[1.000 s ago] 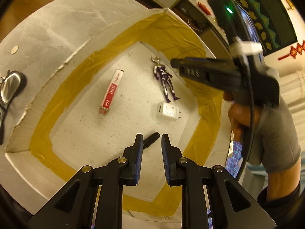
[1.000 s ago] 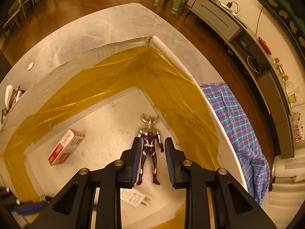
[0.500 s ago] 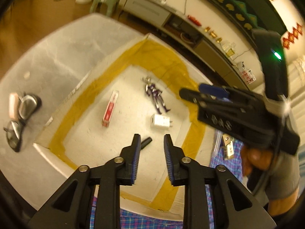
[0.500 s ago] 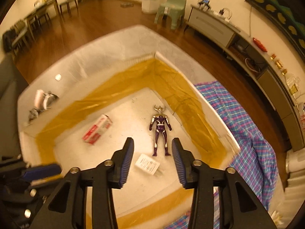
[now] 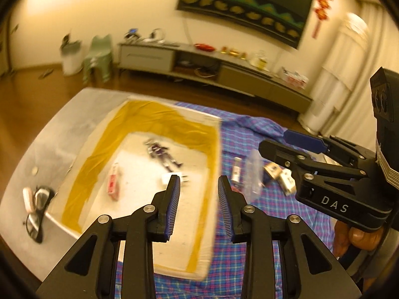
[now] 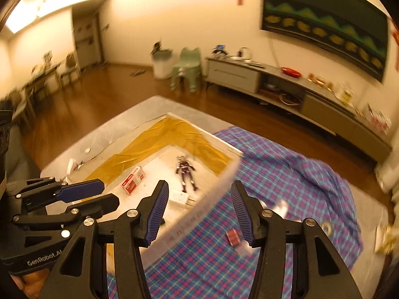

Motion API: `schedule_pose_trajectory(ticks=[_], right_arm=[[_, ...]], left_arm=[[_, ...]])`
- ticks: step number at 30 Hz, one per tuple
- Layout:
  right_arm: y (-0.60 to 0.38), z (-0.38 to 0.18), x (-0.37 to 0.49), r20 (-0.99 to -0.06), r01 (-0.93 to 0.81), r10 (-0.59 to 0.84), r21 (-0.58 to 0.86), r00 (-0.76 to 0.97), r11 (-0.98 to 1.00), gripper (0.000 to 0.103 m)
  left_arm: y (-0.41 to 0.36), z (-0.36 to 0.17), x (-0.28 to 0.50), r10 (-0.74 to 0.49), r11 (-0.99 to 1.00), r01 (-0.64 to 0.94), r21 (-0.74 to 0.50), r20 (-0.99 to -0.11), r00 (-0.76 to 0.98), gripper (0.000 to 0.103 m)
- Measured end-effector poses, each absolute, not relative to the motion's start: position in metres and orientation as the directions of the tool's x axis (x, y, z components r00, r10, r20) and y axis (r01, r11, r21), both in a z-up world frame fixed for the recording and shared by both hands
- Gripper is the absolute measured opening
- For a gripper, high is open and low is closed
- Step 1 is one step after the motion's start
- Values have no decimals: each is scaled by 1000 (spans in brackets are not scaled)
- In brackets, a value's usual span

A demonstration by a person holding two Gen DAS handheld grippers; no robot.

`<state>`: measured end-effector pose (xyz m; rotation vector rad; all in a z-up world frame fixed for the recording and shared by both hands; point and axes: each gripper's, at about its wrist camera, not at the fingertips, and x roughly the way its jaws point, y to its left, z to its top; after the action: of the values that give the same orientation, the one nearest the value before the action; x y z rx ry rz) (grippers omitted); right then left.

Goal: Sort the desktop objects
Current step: 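Move both open tools back over the plaid cloth, then grasp the clear plastic container with the left tool while the right tool grasps the tissue pack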

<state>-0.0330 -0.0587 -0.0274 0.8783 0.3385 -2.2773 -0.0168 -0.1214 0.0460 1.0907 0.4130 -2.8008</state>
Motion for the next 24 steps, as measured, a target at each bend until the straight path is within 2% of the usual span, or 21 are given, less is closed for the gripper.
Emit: schedule_pose_trajectory(ticks=[8, 10, 14, 18, 24], right_arm=[[35, -42, -22, -627, 533, -486, 131, -608, -836, 60], [61, -46, -24, -613, 485, -469, 156, -635, -861, 62], [107, -59, -38, -611, 375, -406, 187, -680, -908, 66], [133, -90, -61, -667, 299, -315, 142, -675, -943, 72], [136, -147, -100, -762, 312, -227, 35, -607, -949, 74]], left_arm=[[-62, 45, -29, 84, -984, 45, -170, -679, -729, 37], [-47, 39, -36, 100, -988, 12, -156, -689, -718, 41], [-23, 26, -51, 132, -989, -39, -145, -713, -688, 41], [-2, 6, -74, 141, -990, -71, -124, -749, -648, 41], [13, -20, -107, 108, -994, -63, -88, -778, -619, 41]])
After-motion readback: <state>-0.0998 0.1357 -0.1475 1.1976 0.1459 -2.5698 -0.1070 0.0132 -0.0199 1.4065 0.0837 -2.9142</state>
